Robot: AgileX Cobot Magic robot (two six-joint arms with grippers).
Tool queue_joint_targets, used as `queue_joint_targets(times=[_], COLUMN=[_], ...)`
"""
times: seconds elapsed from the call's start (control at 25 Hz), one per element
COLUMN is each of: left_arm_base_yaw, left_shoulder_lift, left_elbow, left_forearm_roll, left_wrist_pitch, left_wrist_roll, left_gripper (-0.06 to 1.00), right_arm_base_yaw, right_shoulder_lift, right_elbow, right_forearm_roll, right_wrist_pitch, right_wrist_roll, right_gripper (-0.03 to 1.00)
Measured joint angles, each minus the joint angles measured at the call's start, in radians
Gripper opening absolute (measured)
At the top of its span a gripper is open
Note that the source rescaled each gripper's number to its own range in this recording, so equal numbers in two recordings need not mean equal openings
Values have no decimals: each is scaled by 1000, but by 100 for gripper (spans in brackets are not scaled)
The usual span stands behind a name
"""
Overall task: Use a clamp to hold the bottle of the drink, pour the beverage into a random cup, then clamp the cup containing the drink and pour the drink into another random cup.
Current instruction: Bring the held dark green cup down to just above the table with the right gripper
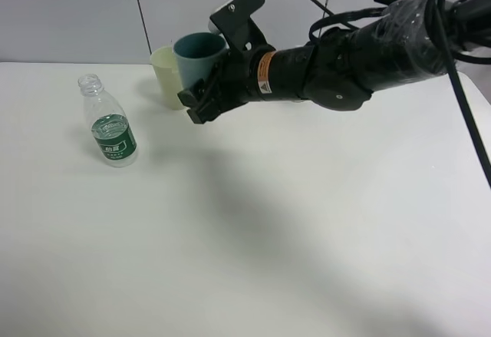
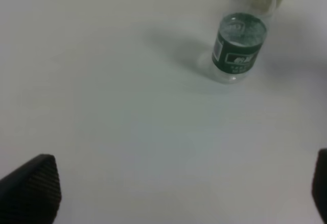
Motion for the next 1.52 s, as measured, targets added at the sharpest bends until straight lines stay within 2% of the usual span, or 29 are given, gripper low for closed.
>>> queue_joint_targets(times=[0.2, 0.4, 0.6, 1.24, 1.52], left_arm_base_yaw=[0, 0, 0, 0, 0], left_shoulder_lift=[0, 0, 0, 0, 0], left_elbow=[0, 0, 0, 0, 0], left_forearm_roll=[0, 0, 0, 0, 0], left_wrist_pitch=[0, 0, 0, 0, 0], left_wrist_roll=[0, 0, 0, 0, 0], left_gripper=[100, 100, 100, 100, 100], right_arm_base_yaw=[-32, -36, -36, -36, -36], right_shoulder_lift=[0, 25, 69, 253, 268], right_elbow=[96, 187, 260, 267, 266], right_forearm_roll=[111, 282, 333, 444, 451], right_wrist_pitch=[-95, -272, -389, -495, -526], right_wrist_roll=[-43, -208, -317, -335, -344], right_gripper=[0, 0, 0, 0, 0])
